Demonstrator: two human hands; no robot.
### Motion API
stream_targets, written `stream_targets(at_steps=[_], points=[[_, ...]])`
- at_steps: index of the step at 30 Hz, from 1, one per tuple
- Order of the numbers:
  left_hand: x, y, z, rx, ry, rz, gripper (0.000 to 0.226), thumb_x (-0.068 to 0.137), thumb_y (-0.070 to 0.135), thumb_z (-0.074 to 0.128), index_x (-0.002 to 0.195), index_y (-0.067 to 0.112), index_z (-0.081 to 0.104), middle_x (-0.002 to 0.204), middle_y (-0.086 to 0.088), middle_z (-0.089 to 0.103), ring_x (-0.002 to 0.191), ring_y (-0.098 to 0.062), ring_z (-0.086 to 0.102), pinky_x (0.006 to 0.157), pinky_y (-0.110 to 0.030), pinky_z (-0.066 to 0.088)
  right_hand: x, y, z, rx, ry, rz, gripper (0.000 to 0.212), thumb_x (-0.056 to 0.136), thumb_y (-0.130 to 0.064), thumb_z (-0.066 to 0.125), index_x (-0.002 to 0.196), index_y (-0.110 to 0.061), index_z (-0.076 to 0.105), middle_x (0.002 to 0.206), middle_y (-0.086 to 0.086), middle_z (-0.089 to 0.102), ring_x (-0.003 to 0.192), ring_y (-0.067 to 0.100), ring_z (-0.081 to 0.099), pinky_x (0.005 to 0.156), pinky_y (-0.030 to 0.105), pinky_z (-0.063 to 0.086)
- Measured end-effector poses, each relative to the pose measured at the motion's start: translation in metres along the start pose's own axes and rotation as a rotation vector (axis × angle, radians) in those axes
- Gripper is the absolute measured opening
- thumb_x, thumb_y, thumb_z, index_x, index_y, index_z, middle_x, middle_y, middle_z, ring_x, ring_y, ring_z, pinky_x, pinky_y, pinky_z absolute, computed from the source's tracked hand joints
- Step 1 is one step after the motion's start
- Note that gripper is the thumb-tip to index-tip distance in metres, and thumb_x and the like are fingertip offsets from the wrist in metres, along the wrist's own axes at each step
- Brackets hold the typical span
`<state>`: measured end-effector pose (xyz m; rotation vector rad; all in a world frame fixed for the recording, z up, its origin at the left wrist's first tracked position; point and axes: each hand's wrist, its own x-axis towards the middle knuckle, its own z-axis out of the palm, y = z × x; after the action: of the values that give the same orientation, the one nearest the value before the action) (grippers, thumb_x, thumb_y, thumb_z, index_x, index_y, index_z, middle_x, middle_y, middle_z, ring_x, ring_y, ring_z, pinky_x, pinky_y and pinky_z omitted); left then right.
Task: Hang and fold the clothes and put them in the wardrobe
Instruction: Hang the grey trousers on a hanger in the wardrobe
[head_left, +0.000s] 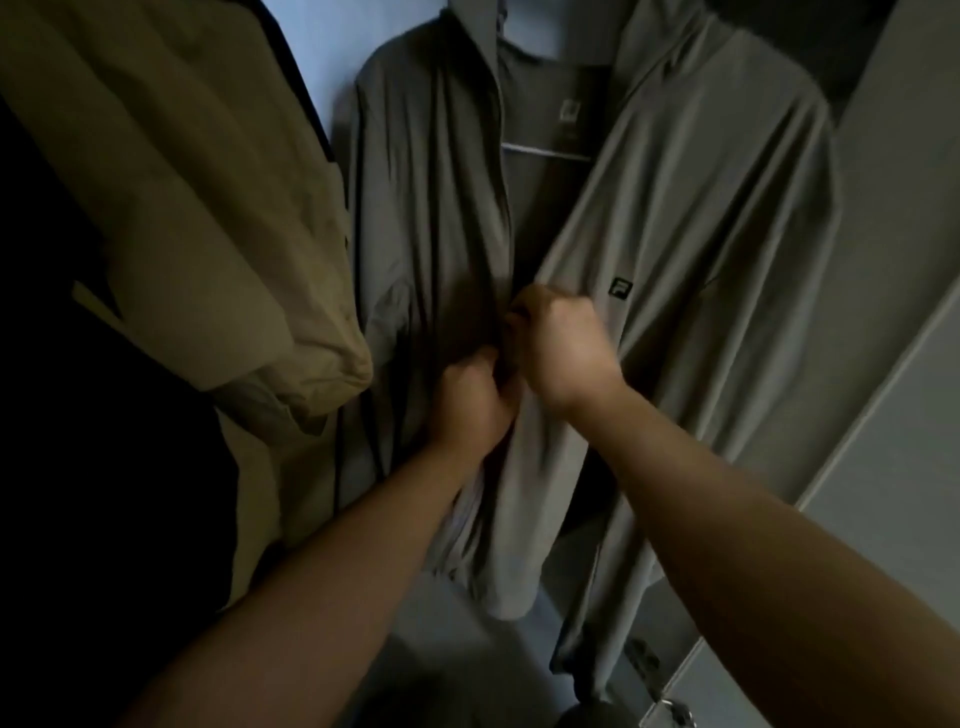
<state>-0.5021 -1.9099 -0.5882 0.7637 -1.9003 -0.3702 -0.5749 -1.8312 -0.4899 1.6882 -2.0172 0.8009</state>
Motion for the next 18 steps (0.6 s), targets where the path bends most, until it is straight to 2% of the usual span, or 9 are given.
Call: stream_targets(at_steps=[2,5,6,9,11,14,16,18], points=[[0.013,0.003,0.0,0.045,-0.019,0.003,0.02,0.094,0.025,0.063,0.093,0.006,0.071,0.089,-0.023,0.071,0.081,-0.042,0.067,0.066,-0.039,0.047,0.006,-0.002,-0.011,-0.033,-0.013,-0.025,0.016,0.1,-0.022,0.052,0.102,-0.011,0.064,0.104,0.013,0.065,0.092,0.034,0.064,0.078,0.044,0.054],[0.016,-0.004,-0.003,0.105,-0.149,-0.022,0.032,0.098,0.036,0.059,0.086,0.007,0.068,0.085,-0.019,0.07,0.079,-0.038,0.065,0.059,-0.033,0.032,0.044,0.003,-0.051,-0.027,0.228,0.001,0.018,0.097,-0.021,0.054,0.102,-0.009,0.066,0.102,0.016,0.068,0.094,0.036,0.064,0.077,0.043,0.051],[0.021,0.001,-0.007,0.114,-0.156,-0.023,0.036,0.098,0.041,0.059,0.085,0.009,0.067,0.083,-0.017,0.07,0.079,-0.037,0.065,0.059,-0.032,0.031,0.055,0.004,-0.063,-0.021,0.28,0.008,0.019,0.097,-0.021,0.054,0.102,-0.008,0.067,0.101,0.015,0.068,0.093,0.036,0.063,0.076,0.043,0.05],[0.057,0.032,-0.017,0.09,0.004,-0.006,0.038,0.093,0.051,0.059,0.088,0.016,0.07,0.079,-0.011,0.073,0.074,-0.034,0.069,0.057,-0.033,0.047,0.062,-0.002,-0.07,-0.021,0.235,-0.02,0.021,0.099,-0.02,0.052,0.105,-0.005,0.065,0.102,0.017,0.068,0.093,0.036,0.064,0.077,0.047,0.051],[0.08,0.05,-0.025,0.067,0.103,0.027,0.026,0.092,0.04,0.061,0.093,0.016,0.07,0.082,-0.013,0.074,0.077,-0.037,0.069,0.061,-0.038,0.051,0.06,-0.005,-0.069,-0.012,0.173,-0.048,0.019,0.099,-0.02,0.052,0.104,-0.006,0.064,0.102,0.016,0.067,0.092,0.035,0.064,0.078,0.047,0.052],[0.092,0.051,-0.028,0.083,0.064,0.091,0.022,0.096,0.03,0.059,0.094,0.012,0.072,0.085,-0.018,0.073,0.079,-0.04,0.068,0.064,-0.039,0.048,0.08,-0.002,-0.091,-0.028,0.261,-0.062,0.017,0.1,-0.02,0.053,0.104,-0.008,0.065,0.101,0.014,0.067,0.091,0.032,0.065,0.079,0.044,0.053],[0.094,0.048,-0.029,0.098,-0.001,0.105,0.024,0.097,0.031,0.058,0.09,0.011,0.071,0.087,-0.017,0.073,0.081,-0.04,0.067,0.064,-0.039,0.048,0.098,0.0,-0.11,-0.032,0.383,-0.047,0.016,0.099,-0.019,0.054,0.102,-0.008,0.066,0.101,0.014,0.067,0.091,0.033,0.064,0.076,0.039,0.051],[0.105,0.054,-0.033,0.092,-0.016,0.059,0.026,0.092,0.038,0.061,0.082,0.014,0.066,0.083,-0.014,0.072,0.08,-0.038,0.067,0.062,-0.036,0.047,0.1,-0.002,-0.112,-0.042,0.406,-0.067,0.015,0.099,-0.017,0.054,0.102,-0.008,0.065,0.101,0.014,0.066,0.09,0.032,0.063,0.073,0.035,0.048]])
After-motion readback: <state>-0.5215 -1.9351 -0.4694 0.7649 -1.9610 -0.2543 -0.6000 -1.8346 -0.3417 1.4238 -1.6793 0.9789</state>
